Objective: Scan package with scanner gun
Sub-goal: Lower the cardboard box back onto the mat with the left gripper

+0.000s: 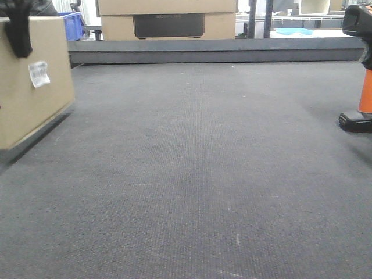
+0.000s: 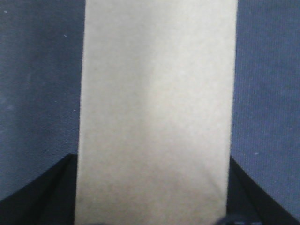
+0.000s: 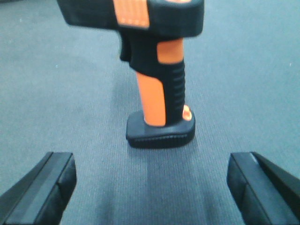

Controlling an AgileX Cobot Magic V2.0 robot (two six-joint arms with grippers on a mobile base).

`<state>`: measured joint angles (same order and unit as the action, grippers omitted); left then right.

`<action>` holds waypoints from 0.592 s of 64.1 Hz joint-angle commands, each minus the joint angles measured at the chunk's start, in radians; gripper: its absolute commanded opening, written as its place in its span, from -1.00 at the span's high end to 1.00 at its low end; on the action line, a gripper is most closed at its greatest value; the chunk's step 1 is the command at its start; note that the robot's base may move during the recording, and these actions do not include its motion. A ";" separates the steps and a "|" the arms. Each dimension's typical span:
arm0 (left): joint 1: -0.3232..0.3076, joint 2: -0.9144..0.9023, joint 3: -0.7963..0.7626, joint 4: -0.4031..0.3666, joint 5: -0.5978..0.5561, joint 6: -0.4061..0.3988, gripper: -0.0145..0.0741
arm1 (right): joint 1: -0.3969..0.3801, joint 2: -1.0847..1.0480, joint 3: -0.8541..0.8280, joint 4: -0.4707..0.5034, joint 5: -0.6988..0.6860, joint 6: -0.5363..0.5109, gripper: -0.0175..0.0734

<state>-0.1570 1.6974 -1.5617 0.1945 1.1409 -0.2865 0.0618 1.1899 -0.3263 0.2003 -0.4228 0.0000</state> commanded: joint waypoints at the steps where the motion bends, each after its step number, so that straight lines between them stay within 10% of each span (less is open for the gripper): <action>1: 0.005 0.008 -0.008 -0.011 -0.006 0.010 0.84 | 0.000 -0.008 0.007 -0.008 0.013 0.000 -0.62; 27: 0.005 0.012 -0.008 -0.007 -0.014 0.010 -0.44 | 0.000 -0.008 0.007 -0.014 0.034 0.000 -0.62; 38: 0.005 0.012 -0.008 -0.005 -0.014 0.007 -0.57 | 0.000 -0.008 0.007 -0.014 0.034 0.000 -0.62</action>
<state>-0.1570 1.7116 -1.5617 0.1857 1.1335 -0.2799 0.0618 1.1884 -0.3224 0.1967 -0.3780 0.0000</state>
